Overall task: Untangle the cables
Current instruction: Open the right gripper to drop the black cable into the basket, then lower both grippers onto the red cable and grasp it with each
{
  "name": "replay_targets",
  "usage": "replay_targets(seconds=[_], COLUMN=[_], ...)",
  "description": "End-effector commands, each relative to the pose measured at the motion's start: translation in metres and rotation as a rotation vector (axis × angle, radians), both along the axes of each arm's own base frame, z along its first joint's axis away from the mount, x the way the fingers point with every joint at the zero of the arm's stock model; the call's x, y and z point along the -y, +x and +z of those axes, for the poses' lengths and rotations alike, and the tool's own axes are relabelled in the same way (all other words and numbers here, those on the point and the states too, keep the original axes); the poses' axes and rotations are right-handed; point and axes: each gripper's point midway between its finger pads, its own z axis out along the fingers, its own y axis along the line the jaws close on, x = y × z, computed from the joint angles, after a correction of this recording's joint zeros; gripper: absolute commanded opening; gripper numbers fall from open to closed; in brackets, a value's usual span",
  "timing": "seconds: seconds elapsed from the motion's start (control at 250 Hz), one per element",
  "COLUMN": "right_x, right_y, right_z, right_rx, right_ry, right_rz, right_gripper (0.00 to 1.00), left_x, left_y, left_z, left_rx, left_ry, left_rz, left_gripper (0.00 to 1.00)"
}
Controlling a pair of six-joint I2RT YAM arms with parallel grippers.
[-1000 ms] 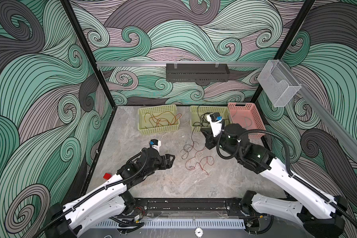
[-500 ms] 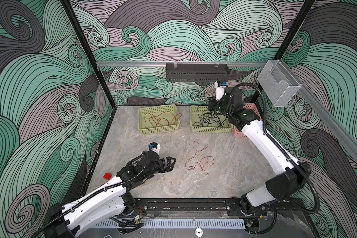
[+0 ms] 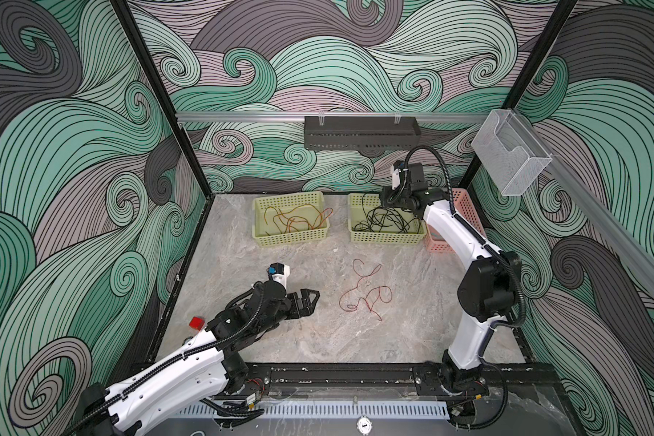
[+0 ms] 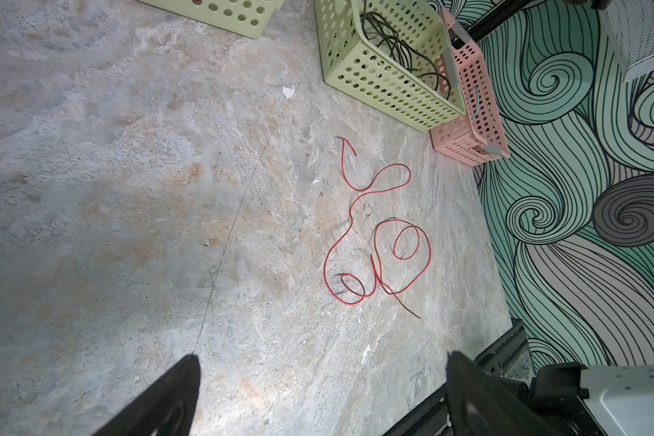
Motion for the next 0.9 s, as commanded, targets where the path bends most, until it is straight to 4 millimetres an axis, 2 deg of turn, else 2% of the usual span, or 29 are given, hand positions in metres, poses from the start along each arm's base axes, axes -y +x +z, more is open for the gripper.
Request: replay_targets(seconds=[0.0,0.084,0.16,0.3,0.4,0.527,0.695,0.895], right_x=[-0.002,-0.009,-0.021,-0.033,-0.027,-0.028,-0.031,-0.043], right_y=[-0.027,-0.055,-0.089,-0.156,-0.198,-0.234,-0.259,-0.264], right_z=[0.043,0.048,0.039,-0.010,-0.051,-0.088,-0.123,-0.149], right_rx=[0.081,0.103,0.106,0.039,-0.060,-0.161,-0.272,-0.348], right_ry=[0.036,0.033,0.023,0.009,0.073,0.187,0.236,0.296], right_rz=[0.009,0.042,0.085,0.135,0.129,0.126,0.133,0.140], right_gripper=[0.45,0.44,0.45,0.47,0.50,0.54,0.58,0.58], left_x=[-0.004,-0.001,0.001,0.010,0.018,0.035,0.046,0.068], left_y=[-0.001,0.001,0.004,0.008,0.011,0.014,0.025,0.029], left_z=[-0.007,-0.009,-0.014,-0.028,-0.037,-0.047,-0.060,-0.076], left_rx=[-0.004,-0.001,-0.002,-0.023,-0.047,-0.087,-0.132,-0.191], left_ry=[0.027,0.029,0.030,0.028,0.035,0.049,0.103,0.067], left_rz=[0.006,0.002,0.003,0.000,-0.020,-0.063,-0.056,-0.067], left_gripper=[0.99,0.99,0.99,0.98,0.98,0.97,0.94,0.91])
